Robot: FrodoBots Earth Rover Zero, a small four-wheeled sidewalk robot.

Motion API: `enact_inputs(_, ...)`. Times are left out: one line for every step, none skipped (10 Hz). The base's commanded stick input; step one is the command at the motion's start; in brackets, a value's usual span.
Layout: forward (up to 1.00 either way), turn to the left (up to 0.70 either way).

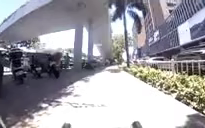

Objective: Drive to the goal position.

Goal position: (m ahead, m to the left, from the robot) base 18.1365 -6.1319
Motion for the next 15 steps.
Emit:
enact_inputs(0.70,0.00)
enact_inputs(0.70,0.00)
enact_inputs(0.69,0.00)
enact_inputs(0.45,0.00)
enact_inputs(0.45,0.00)
enact_inputs(0.45,0.00)
enact_inputs(0.45,0.00)
enact_inputs(0.45,0.00)
enact_inputs(0.45,0.00)
enact_inputs(0.45,0.00)
enact_inputs(0.45,0.00)
enact_inputs(0.45,0.00)
enact_inputs(0.45,0.00)
enact_inputs(0.45,0.00)
enact_inputs(0.45,0.00)
